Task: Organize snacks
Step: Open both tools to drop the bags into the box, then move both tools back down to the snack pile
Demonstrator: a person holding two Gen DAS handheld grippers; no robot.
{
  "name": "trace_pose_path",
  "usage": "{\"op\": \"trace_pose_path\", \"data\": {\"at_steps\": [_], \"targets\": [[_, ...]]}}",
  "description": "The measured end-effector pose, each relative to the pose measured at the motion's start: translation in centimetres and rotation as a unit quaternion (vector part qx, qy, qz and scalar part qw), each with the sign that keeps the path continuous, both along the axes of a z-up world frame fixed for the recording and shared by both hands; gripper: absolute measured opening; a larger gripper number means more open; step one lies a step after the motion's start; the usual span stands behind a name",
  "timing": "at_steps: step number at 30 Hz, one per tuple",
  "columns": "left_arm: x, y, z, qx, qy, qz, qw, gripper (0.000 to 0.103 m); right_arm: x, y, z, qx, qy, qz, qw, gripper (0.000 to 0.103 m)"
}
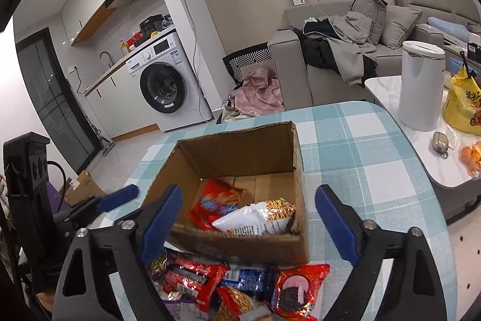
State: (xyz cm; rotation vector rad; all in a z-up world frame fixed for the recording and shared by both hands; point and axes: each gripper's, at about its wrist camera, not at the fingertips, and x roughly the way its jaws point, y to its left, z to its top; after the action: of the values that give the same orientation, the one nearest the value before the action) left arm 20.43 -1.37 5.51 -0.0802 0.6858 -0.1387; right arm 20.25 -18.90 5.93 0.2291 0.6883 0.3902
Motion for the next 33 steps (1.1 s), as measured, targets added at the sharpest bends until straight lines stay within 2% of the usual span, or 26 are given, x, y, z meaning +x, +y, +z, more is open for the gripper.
{"op": "trace_pose_path", "data": {"at_steps": [3, 6, 8, 20, 33], "targets": [[-1.3, 0.4, 0.4, -0.002, -0.005, 0.004, 1.0, 0.086, -0.9, -0.7, 0.0, -0.002, 0.003, -0.003, 1.0, 0.102], [-2.9, 0.5, 0.5, 0.004, -0.003, 0.013, 0.9999, 0.092, -1.8, -1.4, -0.3, -0.001, 0.011, -0.003, 1.0, 0.102], [-4.0, 0.5, 0.5, 0.008, -0.004, 0.016, 0.9998, 0.101, -2.5, -1.7, -0.5, -0.003, 0.016, 0.005, 1.0, 0.103], [-10.3, 2.0, 0.2, 0.001, -0.013, 0.032, 0.9994, 0.101, -6.2, -2.6, -1.5, -0.005, 0.038, 0.011, 0.999, 0.103], [-13.0, 2.7, -1.5, -0.016, 0.011, 0.043, 0.9989, 0.101, -8.0, -2.1, -3.1, -0.013, 0.064, 0.022, 0.998, 0.103]]}}
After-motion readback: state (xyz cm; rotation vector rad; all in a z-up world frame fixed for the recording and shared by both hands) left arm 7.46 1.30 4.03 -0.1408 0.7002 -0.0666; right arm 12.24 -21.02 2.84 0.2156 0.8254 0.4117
